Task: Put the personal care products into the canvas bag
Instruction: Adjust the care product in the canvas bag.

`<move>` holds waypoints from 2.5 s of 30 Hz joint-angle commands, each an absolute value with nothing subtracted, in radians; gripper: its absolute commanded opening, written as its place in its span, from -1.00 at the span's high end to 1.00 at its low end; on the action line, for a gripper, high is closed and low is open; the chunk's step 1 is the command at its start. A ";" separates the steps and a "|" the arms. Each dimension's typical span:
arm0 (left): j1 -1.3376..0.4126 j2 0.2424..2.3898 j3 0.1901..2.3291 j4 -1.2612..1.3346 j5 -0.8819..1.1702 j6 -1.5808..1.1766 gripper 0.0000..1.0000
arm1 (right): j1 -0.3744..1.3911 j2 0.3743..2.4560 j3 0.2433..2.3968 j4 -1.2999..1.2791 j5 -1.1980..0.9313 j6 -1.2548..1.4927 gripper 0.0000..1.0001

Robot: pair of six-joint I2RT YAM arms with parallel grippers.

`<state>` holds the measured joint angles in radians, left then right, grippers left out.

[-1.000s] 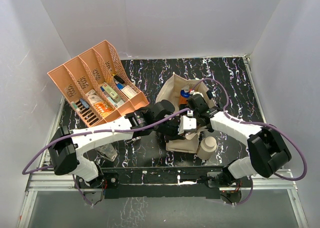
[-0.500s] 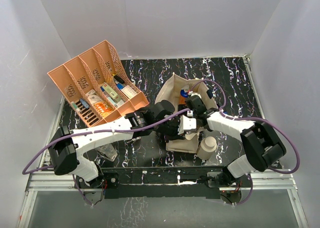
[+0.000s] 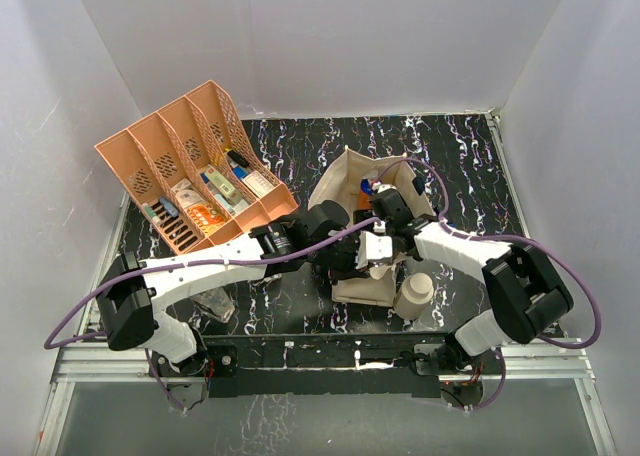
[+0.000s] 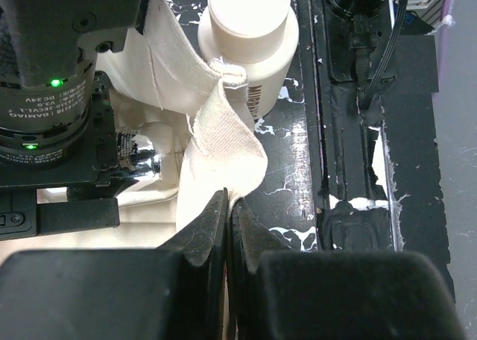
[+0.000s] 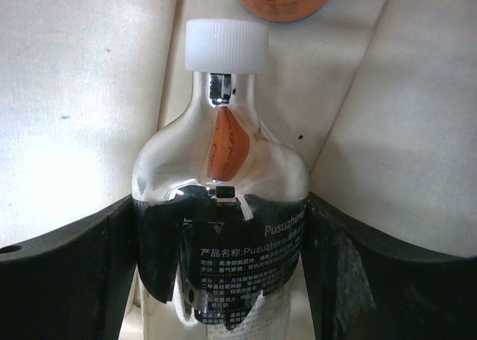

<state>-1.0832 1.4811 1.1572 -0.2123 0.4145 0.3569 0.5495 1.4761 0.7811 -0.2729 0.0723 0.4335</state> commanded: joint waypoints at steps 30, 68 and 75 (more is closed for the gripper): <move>-1.081 1.458 1.149 -0.228 0.342 0.367 1.00 | 0.545 1.257 0.682 0.395 0.087 0.106 0.84; -1.081 1.467 1.155 -0.244 0.339 0.361 1.00 | 0.538 1.428 0.557 0.603 0.184 0.022 0.11; -1.081 1.464 1.157 -0.244 0.333 0.370 1.00 | 0.525 1.434 0.631 0.499 0.131 0.037 -0.39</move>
<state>-1.0813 1.4799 1.1572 -0.1947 0.3359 0.3637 0.5369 1.4277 0.5529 0.4847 0.1539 0.0143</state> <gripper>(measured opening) 0.012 0.767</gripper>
